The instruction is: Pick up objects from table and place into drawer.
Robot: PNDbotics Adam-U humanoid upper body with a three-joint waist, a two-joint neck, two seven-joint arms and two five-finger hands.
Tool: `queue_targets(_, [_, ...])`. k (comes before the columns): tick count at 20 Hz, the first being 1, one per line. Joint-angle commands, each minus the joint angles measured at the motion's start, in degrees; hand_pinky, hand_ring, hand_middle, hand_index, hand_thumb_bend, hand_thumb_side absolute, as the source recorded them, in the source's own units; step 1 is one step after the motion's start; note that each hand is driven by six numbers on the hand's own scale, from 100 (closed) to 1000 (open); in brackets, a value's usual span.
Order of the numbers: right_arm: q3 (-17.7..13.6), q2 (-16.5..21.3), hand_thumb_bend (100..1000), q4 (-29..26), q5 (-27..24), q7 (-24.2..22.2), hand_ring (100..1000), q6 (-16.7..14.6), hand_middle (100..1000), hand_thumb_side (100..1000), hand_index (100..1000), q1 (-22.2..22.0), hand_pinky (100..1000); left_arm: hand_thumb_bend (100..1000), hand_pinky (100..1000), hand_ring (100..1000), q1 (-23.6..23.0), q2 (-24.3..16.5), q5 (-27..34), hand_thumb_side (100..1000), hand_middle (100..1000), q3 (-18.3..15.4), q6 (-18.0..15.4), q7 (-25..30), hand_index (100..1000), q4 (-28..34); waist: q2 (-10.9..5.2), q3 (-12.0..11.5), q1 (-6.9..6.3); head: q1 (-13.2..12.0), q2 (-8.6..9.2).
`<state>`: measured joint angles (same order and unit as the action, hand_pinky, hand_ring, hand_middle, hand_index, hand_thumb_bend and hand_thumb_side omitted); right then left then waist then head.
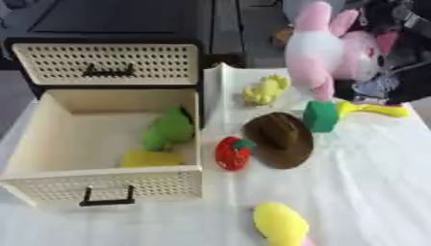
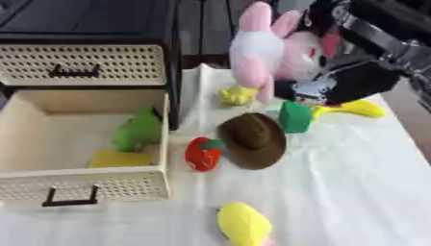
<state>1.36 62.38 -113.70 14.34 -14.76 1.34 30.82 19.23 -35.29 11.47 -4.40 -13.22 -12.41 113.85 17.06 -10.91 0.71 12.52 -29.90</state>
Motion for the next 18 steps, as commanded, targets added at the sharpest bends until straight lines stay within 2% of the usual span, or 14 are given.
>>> queue_targets(1, [1.05,-0.63,647,-0.48,-1.62,-2.33,579,1.44,430,697,561,3.83,579,100,564,729,1.06,-1.61,0.42,1000,646,-0.2,0.06,0.39,890,0.74,-1.27,-0.36,0.09,0.66,0.06])
queue_targets(10, [5.5,-7.92,694,7.29,-1.23,-7.15,569,3.2,417,678,550,14.93,578,100,564,729,1.94,-1.43,1.07,1000,644,0.06,0.07,0.92,890,0.74,-1.19,-2.63,0.67,2.17,0.58])
queue_targets(18, [7.79,-13.77,695,15.53,1.67,-8.0,559,3.24,405,680,542,21.52,576,100,565,729,2.75,-1.08,1.3,1000,642,0.2,0.0,1.34,890,0.74,-0.48,-5.5,1.5,3.59,1.01])
